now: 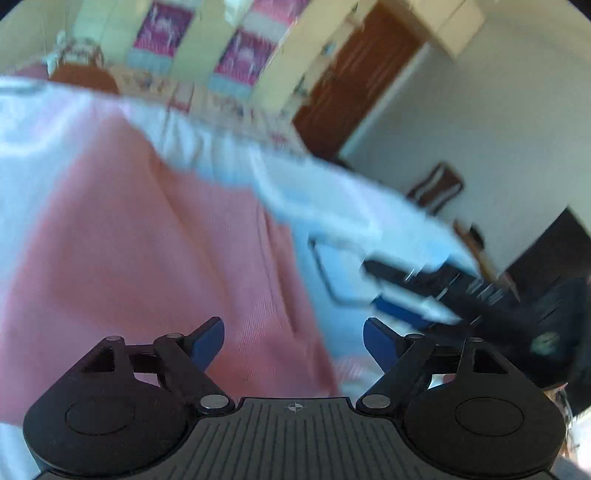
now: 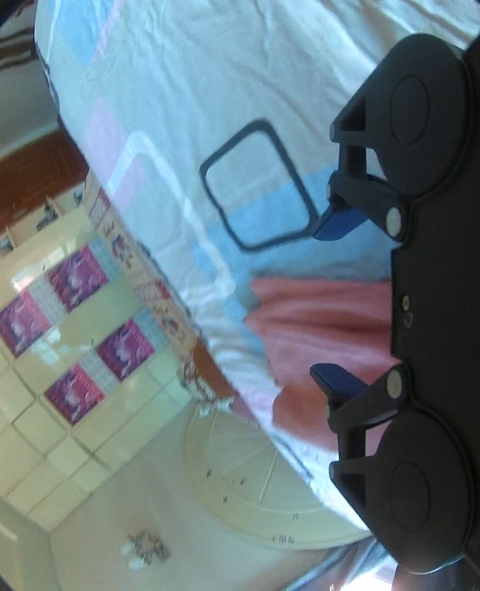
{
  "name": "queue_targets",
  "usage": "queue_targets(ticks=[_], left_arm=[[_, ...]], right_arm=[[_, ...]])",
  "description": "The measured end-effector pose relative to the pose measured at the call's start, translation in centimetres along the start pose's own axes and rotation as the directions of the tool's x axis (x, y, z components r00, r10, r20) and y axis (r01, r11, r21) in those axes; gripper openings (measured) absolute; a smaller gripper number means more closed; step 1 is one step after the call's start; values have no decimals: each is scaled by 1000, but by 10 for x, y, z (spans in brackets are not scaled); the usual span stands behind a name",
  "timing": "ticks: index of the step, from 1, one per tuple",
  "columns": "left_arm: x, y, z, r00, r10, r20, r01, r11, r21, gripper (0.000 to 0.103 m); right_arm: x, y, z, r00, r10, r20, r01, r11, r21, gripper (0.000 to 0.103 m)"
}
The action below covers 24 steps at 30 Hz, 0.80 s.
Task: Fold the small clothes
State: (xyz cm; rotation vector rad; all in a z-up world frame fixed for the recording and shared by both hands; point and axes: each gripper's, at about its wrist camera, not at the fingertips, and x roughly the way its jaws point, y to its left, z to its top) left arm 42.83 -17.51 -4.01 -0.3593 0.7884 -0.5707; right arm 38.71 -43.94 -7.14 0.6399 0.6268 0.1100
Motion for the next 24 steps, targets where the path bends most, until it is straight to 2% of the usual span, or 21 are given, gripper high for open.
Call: queue_targets(ticks=[1, 2, 4, 6, 9, 11, 14, 18, 20, 24], left_arm=[[-15, 6, 8, 1000, 8, 27, -8, 1000, 19, 81], [-29, 17, 10, 996, 62, 63, -64, 998, 24, 81], [-39, 44, 19, 980, 175, 92, -178, 984, 22, 81], [-36, 75, 27, 961, 267, 67, -265, 964, -25, 81], [-28, 108, 28, 943, 331, 43, -328, 943, -62, 81], [-11, 127, 14, 942, 335, 6, -333, 938, -93, 81], [3, 143, -1, 958, 286, 2, -279, 937, -211, 81], [5, 140, -7, 959, 283, 11, -277, 946, -170, 81], [-1, 141, -4, 962, 272, -3, -268, 948, -170, 81], [-10, 141, 18, 962, 262, 76, -254, 962, -104, 81]], right_arm=[[3, 2, 1, 999, 35, -20, -35, 999, 1, 49], [9, 5, 2, 998, 55, -38, -55, 998, 2, 45], [22, 13, 0, 994, 72, -83, -73, 997, -7, 47], [39, 19, -4, 986, 80, -146, -82, 997, -7, 48], [57, 26, -12, 976, 54, -213, -61, 998, -28, 49], [65, 27, -16, 967, 44, -253, -55, 998, -35, 49], [74, 34, -21, 958, 28, -287, -52, 996, -76, 49], [80, 50, -23, 951, 4, -310, -54, 987, -152, 45], [83, 60, -26, 950, -34, -310, -33, 977, -209, 41], [88, 68, -27, 943, -70, -327, -17, 967, -254, 39]])
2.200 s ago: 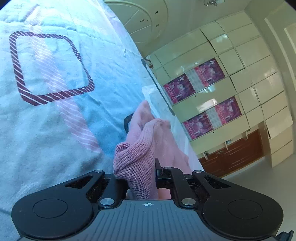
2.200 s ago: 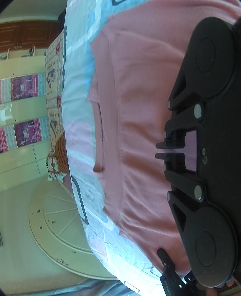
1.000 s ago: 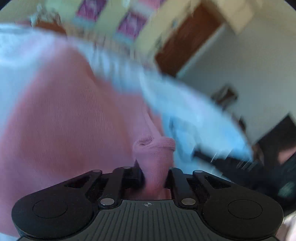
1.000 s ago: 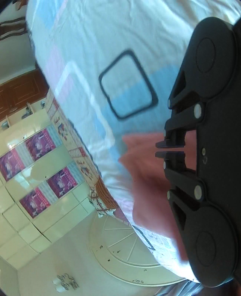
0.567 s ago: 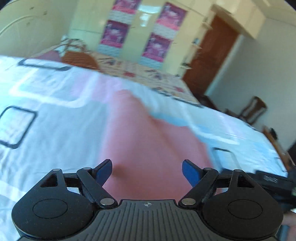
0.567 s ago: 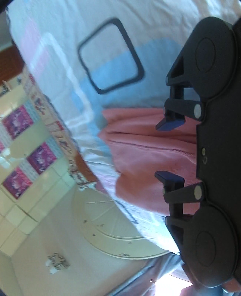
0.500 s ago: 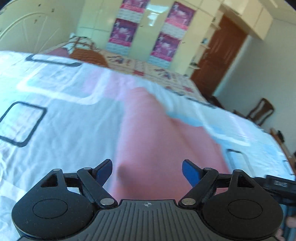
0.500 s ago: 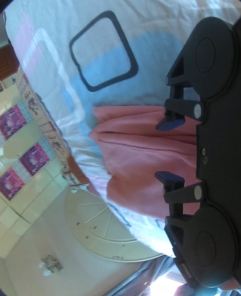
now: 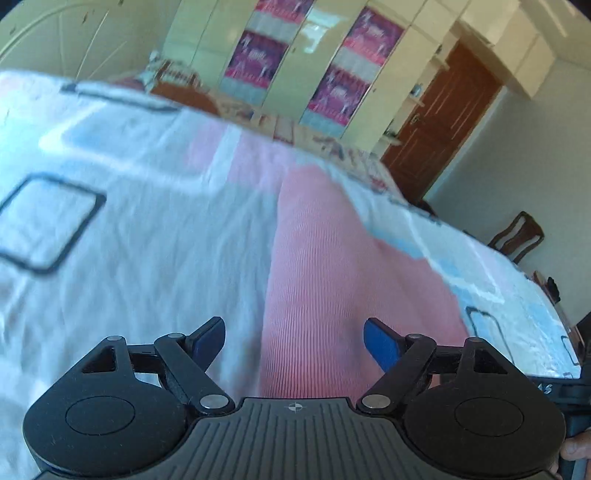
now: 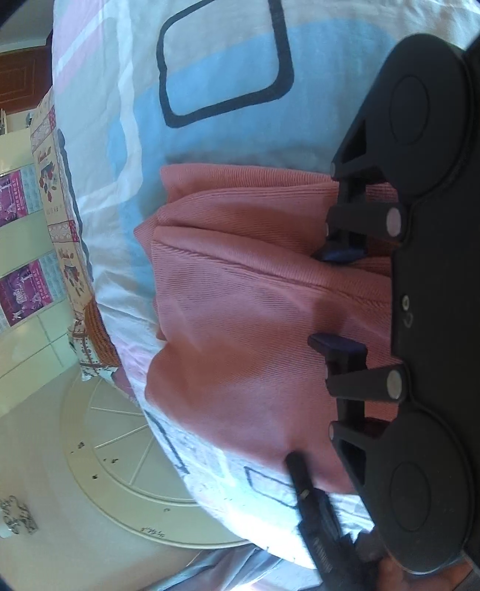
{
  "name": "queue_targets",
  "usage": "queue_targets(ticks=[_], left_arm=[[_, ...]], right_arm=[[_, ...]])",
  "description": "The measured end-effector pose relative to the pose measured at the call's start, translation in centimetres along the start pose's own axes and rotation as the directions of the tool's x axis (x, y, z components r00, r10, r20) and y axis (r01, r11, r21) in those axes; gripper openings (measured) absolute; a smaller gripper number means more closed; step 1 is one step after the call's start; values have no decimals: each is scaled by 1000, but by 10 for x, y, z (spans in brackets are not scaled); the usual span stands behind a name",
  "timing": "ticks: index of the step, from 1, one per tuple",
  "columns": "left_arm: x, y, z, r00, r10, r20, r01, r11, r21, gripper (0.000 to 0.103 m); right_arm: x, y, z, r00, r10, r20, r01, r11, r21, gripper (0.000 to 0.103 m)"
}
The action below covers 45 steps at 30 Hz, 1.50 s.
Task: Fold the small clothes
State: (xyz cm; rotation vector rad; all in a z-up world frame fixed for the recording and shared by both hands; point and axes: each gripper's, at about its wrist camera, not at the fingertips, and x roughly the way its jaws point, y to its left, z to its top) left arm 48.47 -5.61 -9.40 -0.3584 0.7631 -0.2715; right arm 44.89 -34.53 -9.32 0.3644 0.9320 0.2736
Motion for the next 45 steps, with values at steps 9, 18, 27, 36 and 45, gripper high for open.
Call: queue_targets(ticks=[9, 18, 27, 36, 45], left_arm=[[24, -10, 27, 999, -9, -46, 13, 997, 81, 81], [44, -18, 15, 990, -10, -141, 20, 998, 66, 81], [53, -15, 54, 995, -50, -85, 58, 994, 93, 81], [88, -12, 54, 993, 51, -105, -38, 992, 120, 81], [77, -26, 60, 996, 54, -72, -39, 981, 189, 81]], right_arm=[[-38, 36, 4, 981, -109, 162, 139, 972, -190, 10], [-24, -6, -13, 975, -205, 91, 212, 974, -84, 11], [-35, -31, 0, 974, -141, 175, 129, 988, 81, 65], [-4, -44, 45, 958, -170, 231, 166, 985, 38, 6], [-3, -42, 46, 954, -209, 213, 215, 977, -2, 20]])
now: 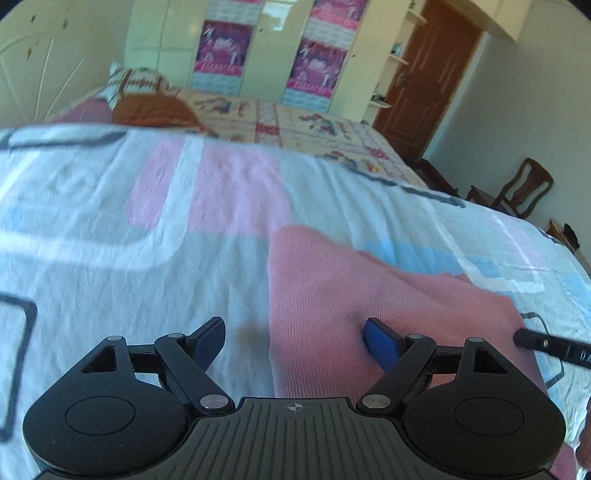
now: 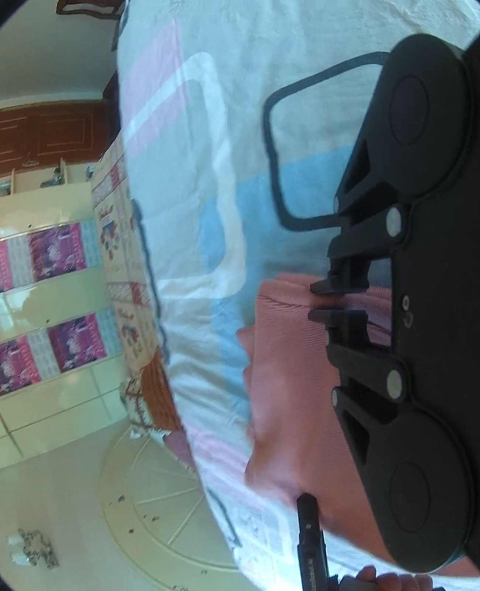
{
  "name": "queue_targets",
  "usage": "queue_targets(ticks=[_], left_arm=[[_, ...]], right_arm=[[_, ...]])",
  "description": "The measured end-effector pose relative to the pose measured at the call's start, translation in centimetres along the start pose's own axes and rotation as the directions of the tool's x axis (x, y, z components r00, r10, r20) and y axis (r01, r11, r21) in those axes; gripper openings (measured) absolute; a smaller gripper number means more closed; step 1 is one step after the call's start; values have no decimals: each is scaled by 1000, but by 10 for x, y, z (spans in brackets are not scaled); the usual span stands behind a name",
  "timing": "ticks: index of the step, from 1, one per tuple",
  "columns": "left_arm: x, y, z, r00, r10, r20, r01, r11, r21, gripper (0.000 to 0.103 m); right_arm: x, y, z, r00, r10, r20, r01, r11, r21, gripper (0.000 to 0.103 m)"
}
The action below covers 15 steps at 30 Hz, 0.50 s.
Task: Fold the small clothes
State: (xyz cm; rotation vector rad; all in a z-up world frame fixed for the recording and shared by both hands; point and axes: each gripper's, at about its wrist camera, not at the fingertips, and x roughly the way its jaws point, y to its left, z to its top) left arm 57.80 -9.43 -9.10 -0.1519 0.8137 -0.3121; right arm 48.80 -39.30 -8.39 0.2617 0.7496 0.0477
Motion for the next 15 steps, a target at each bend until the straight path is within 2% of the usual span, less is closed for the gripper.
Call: queue_targets(ticks=[1, 3, 6, 9, 10, 11, 12, 13, 14, 15], left_arm=[[-1, 0, 4, 1000, -5, 13, 4, 1000, 4, 81], [4, 5, 9, 999, -32, 11, 32, 999, -27, 81], [16, 10, 15, 999, -51, -3, 51, 997, -65, 81], [29, 15, 13, 995, -89, -38, 85, 992, -89, 81], [31, 15, 11, 995, -86, -43, 82, 993, -84, 78], [27, 12, 8, 997, -77, -20, 75, 995, -65, 64], [22, 11, 6, 997, -72, 16, 72, 996, -43, 59], [20, 8, 3, 999, -32, 40, 33, 999, -20, 59], [23, 8, 1, 999, -7, 31, 7, 1000, -18, 59], [28, 10, 0, 1000, -16, 18, 17, 999, -38, 63]], right_arm=[[-2, 0, 4, 1000, -8, 15, 8, 1000, 2, 41], [-2, -5, 11, 997, -17, 69, 15, 1000, 25, 67], [19, -12, 25, 1000, 19, 19, -20, 998, 64, 41], [37, -10, 27, 999, 38, -32, -37, 999, 27, 35], [39, -7, 27, 997, 52, -48, -52, 999, 3, 20], [36, -5, 26, 997, 68, -35, -69, 997, -29, 9], [28, -1, 26, 998, 65, -1, -65, 996, -57, 9], [17, 1, 27, 996, 68, 50, -64, 995, -76, 8], [12, 1, 25, 994, 64, 88, -57, 995, -86, 8], [16, 1, 22, 996, 34, 83, -25, 995, -100, 8]])
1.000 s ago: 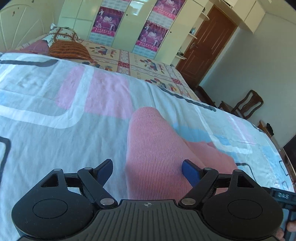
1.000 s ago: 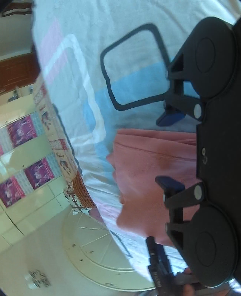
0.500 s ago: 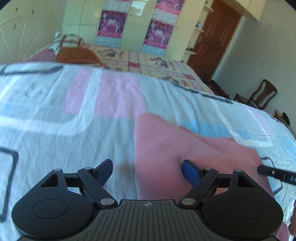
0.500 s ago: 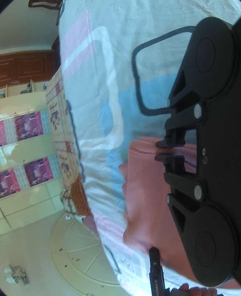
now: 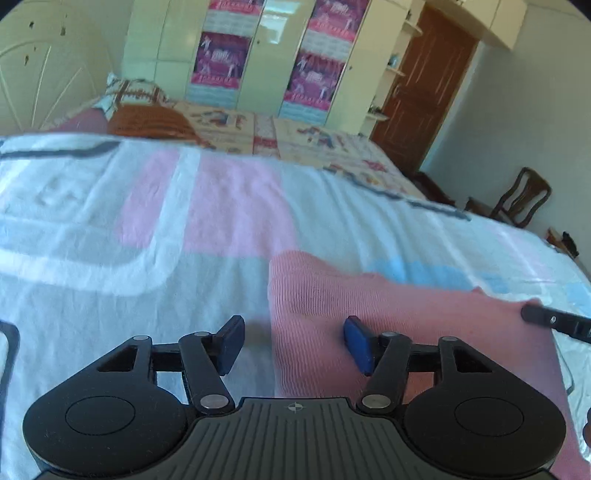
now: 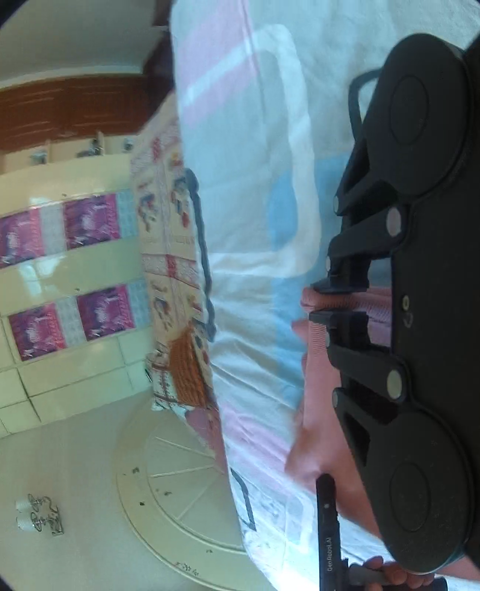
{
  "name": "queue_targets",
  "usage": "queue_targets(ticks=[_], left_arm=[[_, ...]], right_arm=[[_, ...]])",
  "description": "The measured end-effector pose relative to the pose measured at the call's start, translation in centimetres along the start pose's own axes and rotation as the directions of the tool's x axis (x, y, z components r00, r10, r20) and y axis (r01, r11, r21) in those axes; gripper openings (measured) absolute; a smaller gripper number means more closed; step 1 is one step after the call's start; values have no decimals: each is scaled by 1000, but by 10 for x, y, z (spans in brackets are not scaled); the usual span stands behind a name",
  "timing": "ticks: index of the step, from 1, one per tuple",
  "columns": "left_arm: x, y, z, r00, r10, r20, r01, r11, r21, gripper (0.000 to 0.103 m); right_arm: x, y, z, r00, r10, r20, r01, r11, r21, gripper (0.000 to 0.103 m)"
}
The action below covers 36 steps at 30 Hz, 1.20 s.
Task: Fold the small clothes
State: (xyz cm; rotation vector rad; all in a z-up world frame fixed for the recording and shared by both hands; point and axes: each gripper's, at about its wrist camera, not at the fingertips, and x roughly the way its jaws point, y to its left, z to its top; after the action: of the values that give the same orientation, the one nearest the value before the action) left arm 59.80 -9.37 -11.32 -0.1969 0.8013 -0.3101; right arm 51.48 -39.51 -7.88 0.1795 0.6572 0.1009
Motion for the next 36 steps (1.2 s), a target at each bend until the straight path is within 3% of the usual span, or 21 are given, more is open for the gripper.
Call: queue_targets(ticks=[2, 5, 6, 7, 9, 11, 12, 14, 16, 18, 21, 24, 26, 27, 29, 30, 33, 36], left_arm=[[2, 2, 1, 1000, -7, -2, 7, 999, -32, 64], [-9, -6, 9, 1000, 24, -6, -23, 1000, 6, 65], [-19, -11, 10, 1000, 17, 24, -18, 999, 37, 65], [-29, -16, 12, 999, 1, 45, -4, 998, 63, 65], [-35, -29, 11, 998, -65, 21, 63, 993, 98, 65], [-28, -49, 3, 998, -60, -33, 65, 981, 182, 65], [-22, -57, -1, 999, -22, -49, 32, 975, 221, 65], [-17, -60, -5, 999, -1, -46, 12, 974, 227, 66], [-25, -59, 0, 999, 9, -45, 1, 978, 207, 67], [-47, -60, 0, 1000, -21, -13, 24, 979, 204, 67], [-79, -61, -18, 998, -66, 6, 64, 974, 217, 67], [-97, -64, -50, 999, -46, -15, 48, 967, 250, 67], [-108, -66, -69, 1000, -6, -8, 8, 956, 295, 67], [-114, -65, -76, 1000, 3, -7, -1, 958, 288, 67], [-125, -59, -87, 1000, 8, -11, -5, 968, 251, 67], [-129, -56, -93, 1000, 10, -15, -5, 969, 245, 67], [-134, -46, -107, 999, 4, -46, 5, 982, 190, 67], [-139, -49, -118, 997, 50, -54, -38, 977, 208, 67]], right_arm=[[22, -1, -10, 994, -54, -94, 51, 998, -30, 8], [19, 2, -5, 992, -84, -97, 83, 997, -10, 17], [11, 5, -1, 992, -103, -68, 103, 995, -6, 26], [0, 8, 4, 994, -105, -19, 105, 994, -8, 27], [-14, 15, 11, 999, -51, 14, 51, 999, -10, 33], [-8, 26, 13, 999, -9, -40, 7, 999, -47, 39], [0, 31, 10, 996, 2, -88, -8, 998, -67, 36], [25, 37, -3, 973, -91, -211, 61, 987, -147, 30], [24, 30, -4, 976, -77, -205, 59, 994, -94, 29], [7, 39, 2, 978, -118, -172, 99, 988, -117, 31], [-35, 51, -5, 992, -16, -123, -2, 990, -144, 26], [-64, 63, -30, 983, 54, -173, -91, 973, -214, 20], [-73, 66, -52, 972, 43, -231, -105, 958, -265, 19], [-74, 66, -64, 963, -2, -269, -82, 951, -299, 13], [-83, 64, -82, 968, -71, -242, -21, 933, -358, 12], [-87, 60, -84, 965, -79, -249, -11, 940, -342, 18], [-91, 51, -86, 965, -53, -256, -19, 962, -272, 18], [-90, 62, -88, 965, -86, -246, 2, 946, -324, 18]])
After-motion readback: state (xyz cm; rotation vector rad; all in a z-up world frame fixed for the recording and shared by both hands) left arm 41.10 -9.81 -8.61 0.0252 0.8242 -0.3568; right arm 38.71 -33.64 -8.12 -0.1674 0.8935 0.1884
